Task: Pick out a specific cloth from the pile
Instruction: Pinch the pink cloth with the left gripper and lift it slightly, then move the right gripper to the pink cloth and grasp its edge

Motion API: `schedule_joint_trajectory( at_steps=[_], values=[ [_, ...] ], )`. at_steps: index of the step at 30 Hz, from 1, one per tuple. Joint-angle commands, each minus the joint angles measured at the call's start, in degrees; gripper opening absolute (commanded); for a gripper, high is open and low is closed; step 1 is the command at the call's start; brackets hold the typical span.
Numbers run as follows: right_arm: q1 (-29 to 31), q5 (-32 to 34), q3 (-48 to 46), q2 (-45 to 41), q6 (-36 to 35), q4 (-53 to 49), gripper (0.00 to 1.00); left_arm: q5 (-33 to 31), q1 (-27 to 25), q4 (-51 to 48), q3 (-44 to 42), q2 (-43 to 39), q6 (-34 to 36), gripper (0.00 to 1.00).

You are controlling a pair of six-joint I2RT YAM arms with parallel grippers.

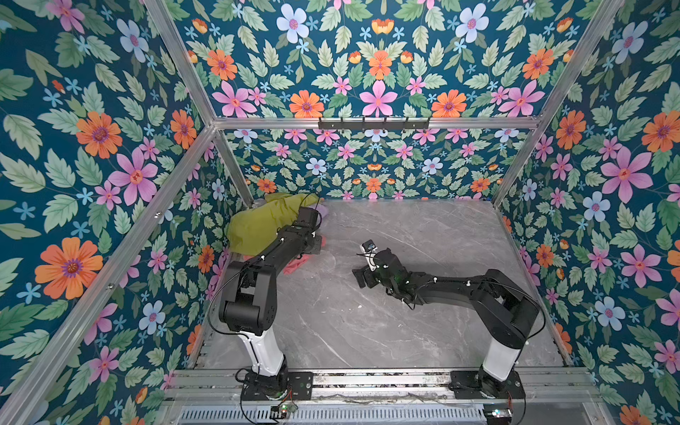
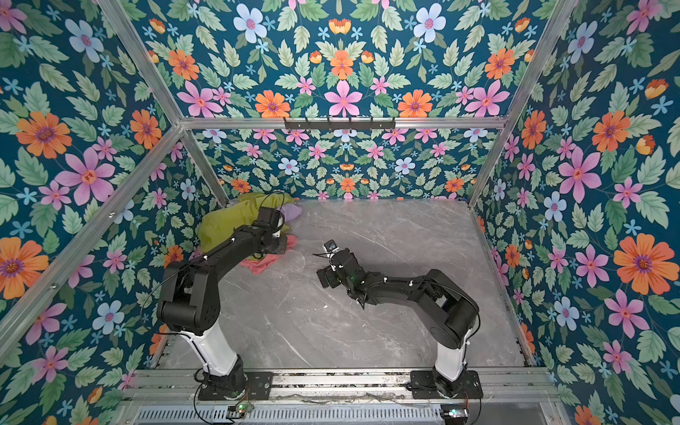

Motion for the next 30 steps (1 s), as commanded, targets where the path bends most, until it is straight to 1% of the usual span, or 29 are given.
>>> schedule_joint_trajectory(
  at_steps=[1,8,12,22,30],
  values=[
    [0.9,-2.2,1.3,1.0,-2.7,2.3,0.99,1.9,0.3,-0.8,0.8,-1.0,0.1,0.00],
    [1.1,-5.9,1.3,1.7,-2.9,5.3,0.99,3.2,0.7,-2.1,3.0,-2.8,-0.3,0.00],
    [1.1,-7.2,1.3,1.8,-2.9,6.9,0.99,3.0,1.3,-3.5,5.7,-3.4,0.1,0.00],
    [1.1,-8.2,1.8,2.3,-3.1,8.1,0.99,2.9,3.2,-6.4,12.8,-4.1,1.2,0.00],
    [1.1,-9.4,0.7,2.4,-3.4,11.2,0.99,4.4,3.7,-7.5,16.3,-4.9,0.7,0.00]
  ],
)
